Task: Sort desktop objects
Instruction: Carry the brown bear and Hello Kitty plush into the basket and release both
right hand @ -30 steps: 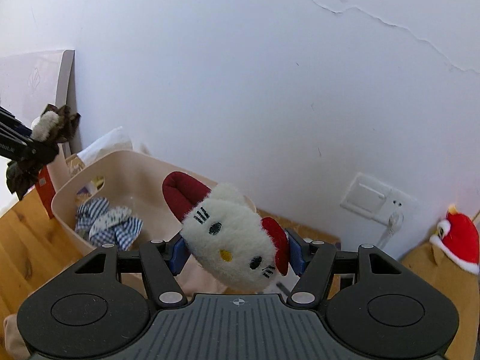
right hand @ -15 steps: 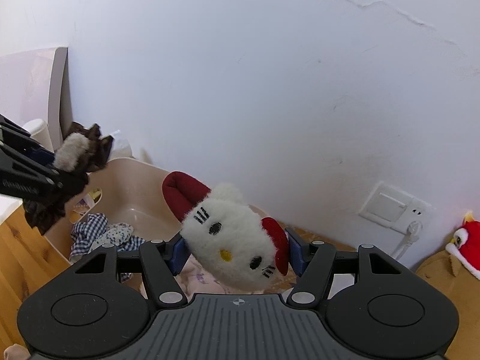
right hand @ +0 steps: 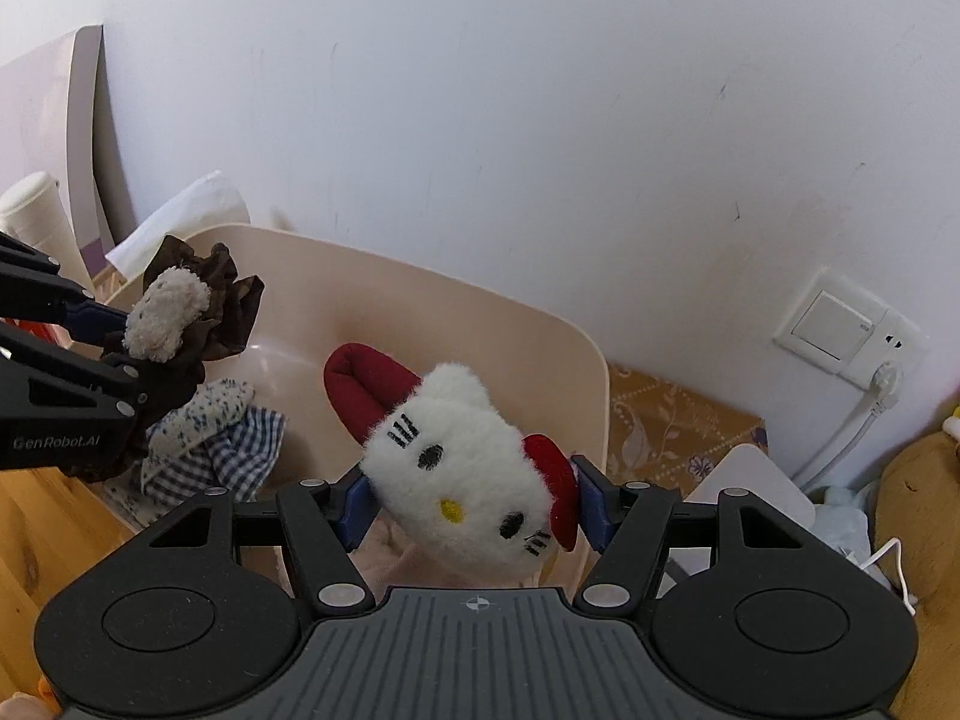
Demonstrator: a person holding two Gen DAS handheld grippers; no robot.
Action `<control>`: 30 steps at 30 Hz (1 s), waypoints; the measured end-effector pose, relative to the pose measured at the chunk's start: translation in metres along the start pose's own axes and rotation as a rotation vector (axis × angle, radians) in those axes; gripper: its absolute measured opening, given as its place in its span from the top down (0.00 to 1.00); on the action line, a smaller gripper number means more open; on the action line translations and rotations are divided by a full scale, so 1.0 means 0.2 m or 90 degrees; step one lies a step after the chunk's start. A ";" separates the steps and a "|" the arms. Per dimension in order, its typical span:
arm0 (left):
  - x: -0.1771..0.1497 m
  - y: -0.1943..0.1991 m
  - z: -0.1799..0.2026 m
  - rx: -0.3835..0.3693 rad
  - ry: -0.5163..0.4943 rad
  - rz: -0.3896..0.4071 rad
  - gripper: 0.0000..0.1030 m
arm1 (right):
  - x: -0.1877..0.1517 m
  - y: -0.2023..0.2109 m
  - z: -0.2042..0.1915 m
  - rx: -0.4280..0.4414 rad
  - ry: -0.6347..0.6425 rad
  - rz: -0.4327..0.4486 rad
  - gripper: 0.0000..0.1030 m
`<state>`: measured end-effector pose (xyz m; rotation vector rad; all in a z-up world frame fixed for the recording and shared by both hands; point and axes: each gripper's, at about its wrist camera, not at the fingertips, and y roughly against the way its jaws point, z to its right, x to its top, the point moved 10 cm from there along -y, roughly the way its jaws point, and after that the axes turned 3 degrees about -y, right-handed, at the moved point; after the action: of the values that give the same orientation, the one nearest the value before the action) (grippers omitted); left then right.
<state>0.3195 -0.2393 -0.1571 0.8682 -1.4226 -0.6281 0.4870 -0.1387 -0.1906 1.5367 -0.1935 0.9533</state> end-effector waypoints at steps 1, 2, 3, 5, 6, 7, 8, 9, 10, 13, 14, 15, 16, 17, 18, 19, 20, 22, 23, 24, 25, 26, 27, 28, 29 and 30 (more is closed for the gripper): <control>0.00 0.00 -0.01 -0.001 0.004 -0.003 0.70 | -0.01 0.00 0.00 0.002 -0.001 -0.003 0.38; -0.01 0.00 -0.01 -0.002 0.005 -0.004 0.69 | -0.02 0.00 0.00 0.002 0.000 -0.005 0.37; -0.02 -0.01 -0.02 -0.004 0.005 -0.008 0.66 | -0.03 0.00 -0.01 0.003 0.002 -0.006 0.35; -0.03 -0.01 -0.01 -0.026 -0.010 -0.020 0.50 | -0.05 0.02 0.00 -0.004 0.002 -0.002 0.28; -0.03 0.00 -0.01 -0.025 -0.008 -0.021 0.38 | -0.05 0.03 0.01 -0.007 0.000 0.003 0.27; -0.03 0.01 -0.02 -0.016 -0.008 -0.013 0.34 | -0.06 0.04 0.01 -0.007 -0.001 0.005 0.26; -0.03 0.03 -0.03 -0.005 -0.009 -0.002 0.30 | -0.07 0.05 0.01 -0.005 -0.003 0.005 0.26; -0.03 0.04 -0.03 0.001 -0.014 0.007 0.27 | -0.08 0.07 0.00 -0.002 -0.002 0.007 0.25; -0.03 0.05 -0.03 0.001 -0.022 0.014 0.26 | -0.08 0.07 -0.01 -0.001 0.000 0.011 0.22; -0.06 0.08 -0.02 -0.005 -0.053 0.018 0.26 | -0.06 0.12 0.00 -0.016 0.008 0.033 0.03; -0.07 0.09 -0.02 -0.001 -0.059 0.021 0.26 | -0.06 0.15 -0.01 -0.019 0.008 0.044 0.01; -0.08 0.10 -0.02 0.003 -0.065 0.024 0.25 | -0.03 0.16 -0.01 -0.016 0.006 0.051 0.00; -0.09 0.12 -0.03 0.006 -0.067 0.026 0.25 | -0.02 0.18 0.00 -0.011 0.001 0.055 0.00; -0.10 0.13 -0.04 0.006 -0.067 0.027 0.25 | -0.02 0.19 -0.01 -0.006 -0.006 0.058 0.00; -0.11 0.14 -0.04 0.004 -0.063 0.027 0.25 | -0.03 0.22 -0.02 -0.002 -0.014 0.063 0.00; -0.13 0.16 -0.05 0.002 -0.056 0.027 0.25 | -0.04 0.24 -0.02 0.001 -0.022 0.067 0.00; -0.14 0.18 -0.06 0.000 -0.050 0.027 0.25 | -0.05 0.26 -0.03 0.006 -0.030 0.069 0.00; -0.16 0.21 -0.07 -0.003 -0.039 0.026 0.25 | -0.08 0.31 -0.03 0.015 -0.045 0.069 0.00; -0.18 0.23 -0.08 -0.005 -0.036 0.026 0.25 | -0.09 0.33 -0.04 0.018 -0.053 0.069 0.00; -0.20 0.25 -0.08 -0.008 -0.035 0.024 0.25 | -0.12 0.35 -0.05 0.025 -0.063 0.068 0.00; -0.22 0.26 -0.08 -0.009 -0.035 0.022 0.24 | -0.15 0.37 -0.05 0.032 -0.073 0.064 0.00; -0.24 0.28 -0.08 -0.011 -0.036 0.020 0.24 | -0.18 0.38 -0.06 0.041 -0.083 0.058 0.00; -0.26 0.30 -0.08 -0.015 -0.038 0.016 0.24 | -0.21 0.40 -0.07 0.049 -0.095 0.049 0.00; -0.29 0.31 -0.07 -0.029 -0.054 0.013 0.24 | -0.25 0.40 -0.08 0.054 -0.104 0.040 0.00; -0.32 0.32 -0.06 -0.034 -0.058 0.009 0.24 | -0.29 0.42 -0.08 0.058 -0.114 0.029 0.00; -0.35 0.34 -0.05 -0.040 -0.063 0.005 0.24 | -0.34 0.42 -0.10 0.062 -0.122 0.018 0.00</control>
<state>0.3159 -0.1424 -0.1422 0.7899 -1.4864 -0.7146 0.3827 -0.1679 -0.1728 1.7198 -0.3105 0.8473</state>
